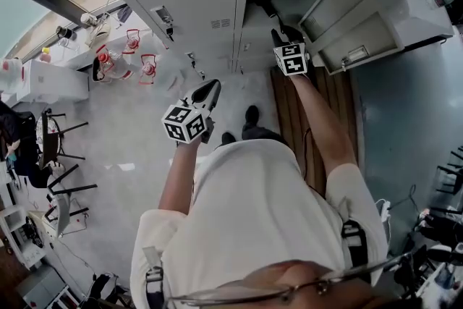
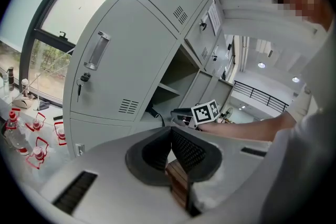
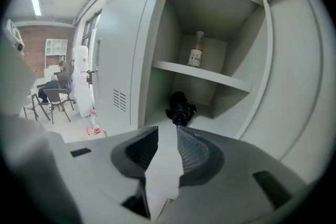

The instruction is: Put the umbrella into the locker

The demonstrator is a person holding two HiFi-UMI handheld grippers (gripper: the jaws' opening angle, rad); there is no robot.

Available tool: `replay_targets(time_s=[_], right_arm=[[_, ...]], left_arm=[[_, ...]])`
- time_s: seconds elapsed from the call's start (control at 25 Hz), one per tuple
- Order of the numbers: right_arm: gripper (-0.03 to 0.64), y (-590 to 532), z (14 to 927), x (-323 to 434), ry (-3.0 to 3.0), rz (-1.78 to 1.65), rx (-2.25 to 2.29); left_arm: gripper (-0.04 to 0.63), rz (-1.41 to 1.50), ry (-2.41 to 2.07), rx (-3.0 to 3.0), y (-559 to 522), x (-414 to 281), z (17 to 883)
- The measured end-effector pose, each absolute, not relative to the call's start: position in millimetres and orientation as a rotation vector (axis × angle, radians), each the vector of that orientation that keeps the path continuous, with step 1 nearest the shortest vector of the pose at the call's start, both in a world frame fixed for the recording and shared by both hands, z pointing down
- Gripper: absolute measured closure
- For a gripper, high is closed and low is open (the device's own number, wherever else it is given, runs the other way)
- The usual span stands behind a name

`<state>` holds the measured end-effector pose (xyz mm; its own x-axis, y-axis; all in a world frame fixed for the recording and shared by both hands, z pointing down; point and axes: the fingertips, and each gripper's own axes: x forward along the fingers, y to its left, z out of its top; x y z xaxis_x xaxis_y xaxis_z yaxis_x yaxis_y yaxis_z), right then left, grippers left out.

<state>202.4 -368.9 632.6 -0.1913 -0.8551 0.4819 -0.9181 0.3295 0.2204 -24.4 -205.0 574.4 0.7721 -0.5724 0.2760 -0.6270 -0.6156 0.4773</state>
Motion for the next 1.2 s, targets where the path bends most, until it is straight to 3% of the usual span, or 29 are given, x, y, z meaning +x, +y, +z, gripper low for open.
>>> replay_targets(time_s=[0.56,1.2], right_arm=[[0.543,-233,552,172,-2.188,0.119,1.551],[0.589,-167,518,207,-2.330,0.109,1.514]], left_arm=[[0.592,0.095,-0.715,2.511,-154,-2,561],[0.591,0.132,-0.758,2.587,-140,48,538]])
